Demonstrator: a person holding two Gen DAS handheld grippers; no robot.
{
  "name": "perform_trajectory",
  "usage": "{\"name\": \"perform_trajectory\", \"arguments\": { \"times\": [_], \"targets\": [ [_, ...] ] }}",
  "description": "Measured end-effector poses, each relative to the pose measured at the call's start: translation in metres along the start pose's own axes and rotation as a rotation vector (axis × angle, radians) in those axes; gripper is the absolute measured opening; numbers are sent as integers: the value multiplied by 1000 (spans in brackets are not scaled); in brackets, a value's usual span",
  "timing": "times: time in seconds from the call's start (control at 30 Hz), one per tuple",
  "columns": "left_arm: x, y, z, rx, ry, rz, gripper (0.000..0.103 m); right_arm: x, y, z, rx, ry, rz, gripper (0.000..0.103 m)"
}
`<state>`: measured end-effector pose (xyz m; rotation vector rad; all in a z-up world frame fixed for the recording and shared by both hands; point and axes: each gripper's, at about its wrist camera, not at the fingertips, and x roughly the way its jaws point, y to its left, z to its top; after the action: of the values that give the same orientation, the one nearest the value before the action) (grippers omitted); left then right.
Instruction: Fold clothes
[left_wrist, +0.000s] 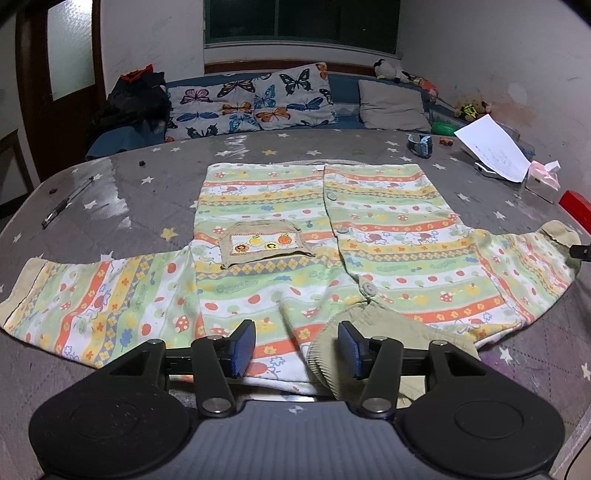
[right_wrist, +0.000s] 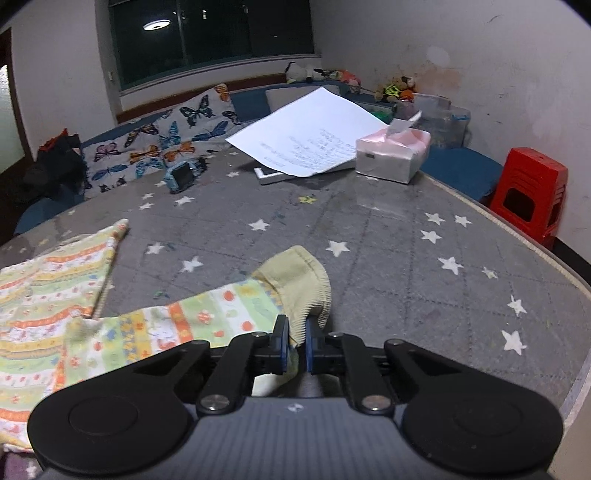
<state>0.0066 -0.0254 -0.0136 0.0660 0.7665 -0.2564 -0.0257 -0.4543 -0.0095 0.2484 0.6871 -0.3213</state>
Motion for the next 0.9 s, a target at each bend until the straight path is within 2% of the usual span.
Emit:
{"name": "perform_trajectory", "arguments": {
  "times": [0.1,0.33,0.57,0.9],
  "targets": [
    [1,1,0,-12,5,4,54,-11,10,4,-8,-9,48,8],
    [-2,8,0,-32,-5,3,54,-42,54,22,-40,-50,234,8],
    [-5,16,-1,-58,-15,-3,54,-64,119,39,-100,-67,413,7],
    [-7,28,-5,-87,-23,-11,54,-70,211,30,-211,-30,575,7]
  ]
}}
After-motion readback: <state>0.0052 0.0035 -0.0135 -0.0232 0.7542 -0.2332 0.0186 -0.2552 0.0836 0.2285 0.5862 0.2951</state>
